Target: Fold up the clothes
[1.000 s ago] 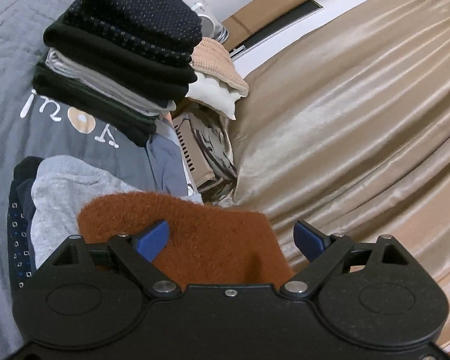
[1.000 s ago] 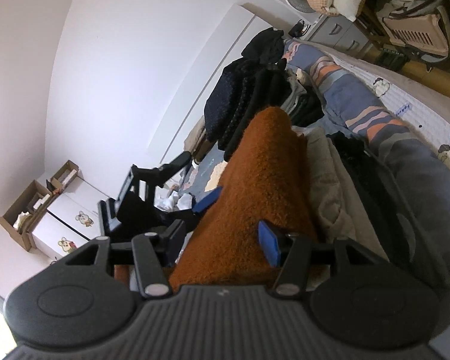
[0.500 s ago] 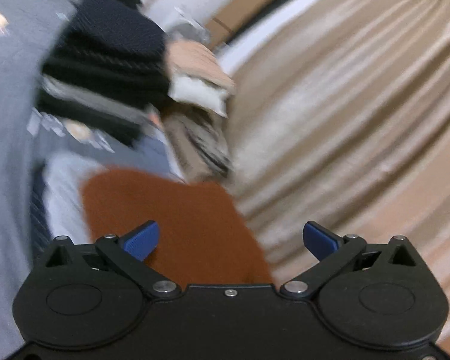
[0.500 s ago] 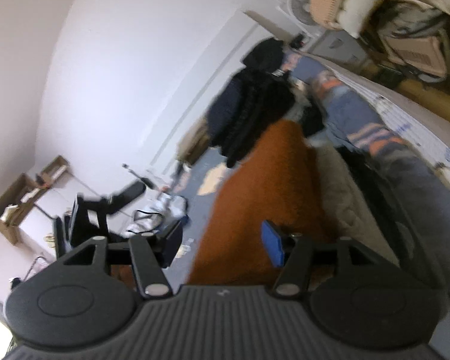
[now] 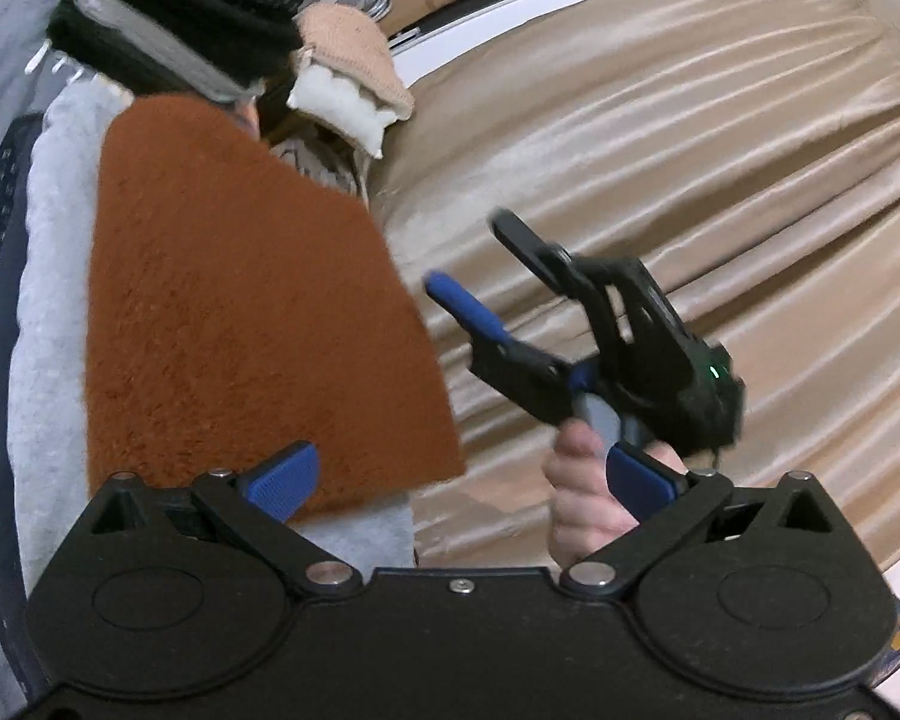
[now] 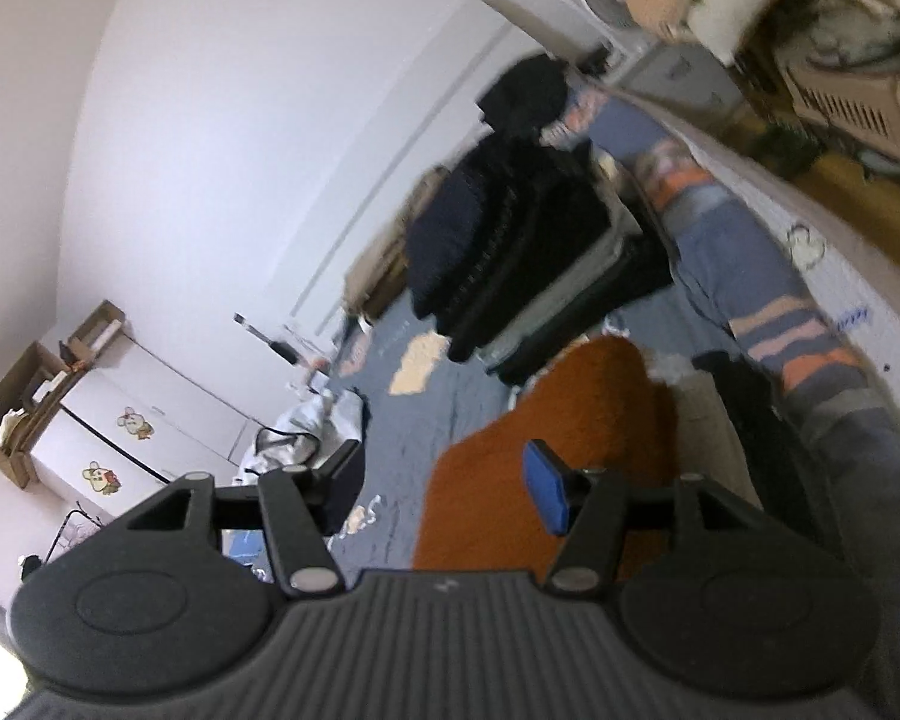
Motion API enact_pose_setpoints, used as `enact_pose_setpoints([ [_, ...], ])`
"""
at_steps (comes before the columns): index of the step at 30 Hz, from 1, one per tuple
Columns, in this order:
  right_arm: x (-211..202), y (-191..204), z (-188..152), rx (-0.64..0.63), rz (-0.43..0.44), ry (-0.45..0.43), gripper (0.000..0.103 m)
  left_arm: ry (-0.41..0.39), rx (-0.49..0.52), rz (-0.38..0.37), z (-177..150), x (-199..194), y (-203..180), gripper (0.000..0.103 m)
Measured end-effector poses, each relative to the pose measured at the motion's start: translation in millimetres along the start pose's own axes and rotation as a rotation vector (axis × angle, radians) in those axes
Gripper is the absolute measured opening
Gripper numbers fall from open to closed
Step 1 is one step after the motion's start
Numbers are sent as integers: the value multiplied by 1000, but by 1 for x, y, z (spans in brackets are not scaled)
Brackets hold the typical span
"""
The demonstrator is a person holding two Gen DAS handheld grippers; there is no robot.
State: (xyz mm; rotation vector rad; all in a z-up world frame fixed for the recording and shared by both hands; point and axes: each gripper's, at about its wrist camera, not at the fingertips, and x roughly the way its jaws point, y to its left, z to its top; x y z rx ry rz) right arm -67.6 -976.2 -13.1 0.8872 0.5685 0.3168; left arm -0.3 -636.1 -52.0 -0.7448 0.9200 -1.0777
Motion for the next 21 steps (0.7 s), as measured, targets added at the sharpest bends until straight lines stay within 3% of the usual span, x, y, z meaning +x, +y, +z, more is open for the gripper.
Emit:
enact_pose_setpoints([
  [11,28,-43,3,105,-17,9,56,44,38,20,-6,2,1,103],
  [15,9,-24,4,62,-46,-24,58,18,94,67,-1,-6,-20,103],
  [18,-10,8,-1,-72,-176,-3,60,-18,166,128,1,-18,-41,103],
  [21,-28,36,-14,-195,-294,10,66,23,263,204,2,-20,-64,103],
])
